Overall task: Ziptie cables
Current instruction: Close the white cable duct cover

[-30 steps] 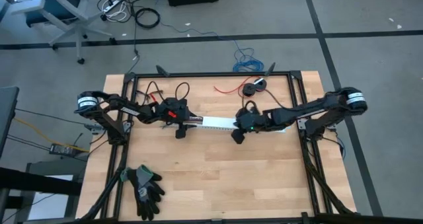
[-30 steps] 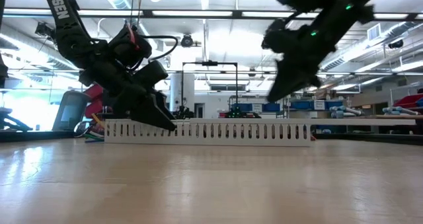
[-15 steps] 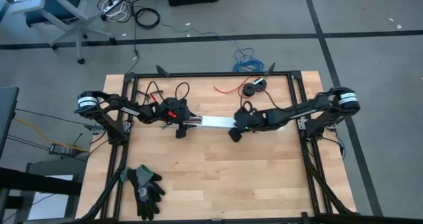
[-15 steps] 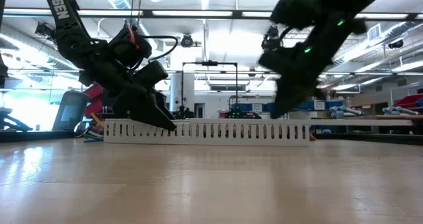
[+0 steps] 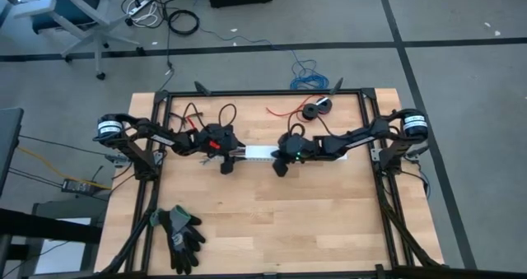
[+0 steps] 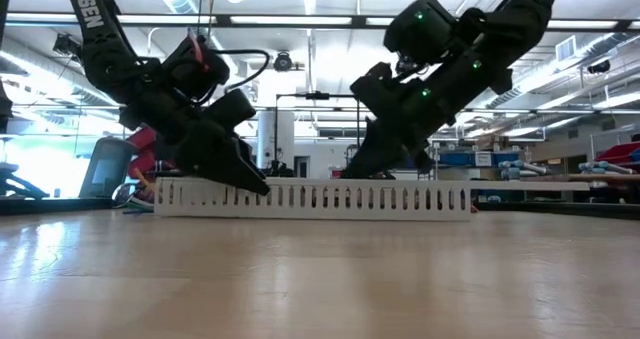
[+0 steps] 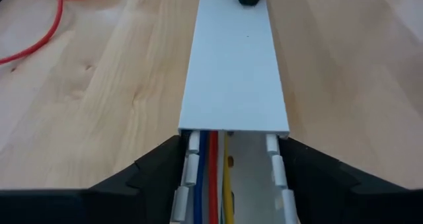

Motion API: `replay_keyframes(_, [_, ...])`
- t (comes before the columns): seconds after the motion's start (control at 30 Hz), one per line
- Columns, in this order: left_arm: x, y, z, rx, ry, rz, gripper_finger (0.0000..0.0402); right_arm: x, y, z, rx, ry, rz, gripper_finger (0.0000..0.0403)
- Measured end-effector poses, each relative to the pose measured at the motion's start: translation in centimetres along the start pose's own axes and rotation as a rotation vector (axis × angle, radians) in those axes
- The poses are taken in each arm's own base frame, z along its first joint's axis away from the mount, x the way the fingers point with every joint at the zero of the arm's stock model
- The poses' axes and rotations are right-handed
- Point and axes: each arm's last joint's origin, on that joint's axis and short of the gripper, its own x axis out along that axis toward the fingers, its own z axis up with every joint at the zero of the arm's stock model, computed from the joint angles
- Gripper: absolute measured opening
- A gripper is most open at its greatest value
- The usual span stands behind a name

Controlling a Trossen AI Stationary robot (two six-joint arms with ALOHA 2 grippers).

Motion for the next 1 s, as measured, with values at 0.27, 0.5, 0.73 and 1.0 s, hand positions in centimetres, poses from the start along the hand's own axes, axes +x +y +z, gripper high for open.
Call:
replay_keyframes(0.27, [1.8,-0.7,1.0,-0.005,-0.014,-0.003,0.0265,-2.2,0.3,0.1,-0.028,0.062,-0.021,0.0])
replay_keyframes(0.5, [2.9,-0.9,1.7,0.011,-0.017,-0.024,0.0266,-2.7,0.1,-0.2,-0.027,0.105,-0.058,0.0])
replay_keyframes(0.73, [2.7,-0.9,2.0,0.014,-0.034,-0.044,0.0267,-2.7,0.0,-0.3,-0.022,0.119,-0.069,0.0])
replay_keyframes(1.0, [2.7,-0.9,2.2,-0.005,-0.054,-0.042,0.0267,-2.7,0.1,-0.2,-0.019,0.106,-0.062,0.0])
